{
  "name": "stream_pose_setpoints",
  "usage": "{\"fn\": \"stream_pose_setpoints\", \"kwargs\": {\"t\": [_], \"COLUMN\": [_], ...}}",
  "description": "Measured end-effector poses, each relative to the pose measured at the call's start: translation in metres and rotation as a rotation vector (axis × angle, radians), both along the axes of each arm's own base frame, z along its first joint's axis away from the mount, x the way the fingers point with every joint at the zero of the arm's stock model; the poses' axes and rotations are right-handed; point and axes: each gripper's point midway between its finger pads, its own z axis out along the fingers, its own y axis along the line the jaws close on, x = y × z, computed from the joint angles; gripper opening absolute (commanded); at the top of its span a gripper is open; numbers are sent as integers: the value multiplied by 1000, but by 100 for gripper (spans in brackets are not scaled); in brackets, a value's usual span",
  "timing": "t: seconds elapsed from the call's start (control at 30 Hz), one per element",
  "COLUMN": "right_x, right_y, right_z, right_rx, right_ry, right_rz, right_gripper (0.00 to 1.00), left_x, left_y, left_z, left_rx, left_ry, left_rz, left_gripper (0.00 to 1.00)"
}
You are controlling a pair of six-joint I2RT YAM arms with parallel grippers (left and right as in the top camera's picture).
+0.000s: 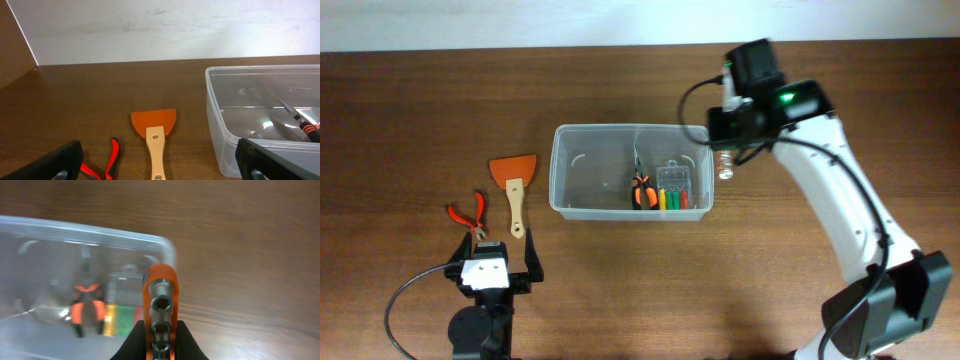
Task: Pack container
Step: 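Carry the bit strip into the container and release it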
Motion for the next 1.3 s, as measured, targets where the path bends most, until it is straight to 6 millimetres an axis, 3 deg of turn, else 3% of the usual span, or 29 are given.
{"fn": "stream_pose_setpoints", "kwargs": {"t": [0.17,0.47,0.77,1.23,1.3], "right_x": [-7,-8,-6,-23,-25], "right_y": [42,51,53,70,70], "right_z": [4,-6,-67,-136,-144], "right_rx": [25,18,-42,-116,-124], "right_ry": [-31,-7,139,302,322], "right_rz": [74,85,86,129,125], "right_gripper": [12,12,12,14,18], "left_x": [0,0,0,0,0], "left_y": [0,0,0,0,0], "left_z": [0,0,0,0,0], "left_rx": [0,0,0,0,0], "left_ry": [0,0,0,0,0], "left_rz": [0,0,0,0,0], "left_gripper": [99,99,99,99,99]}}
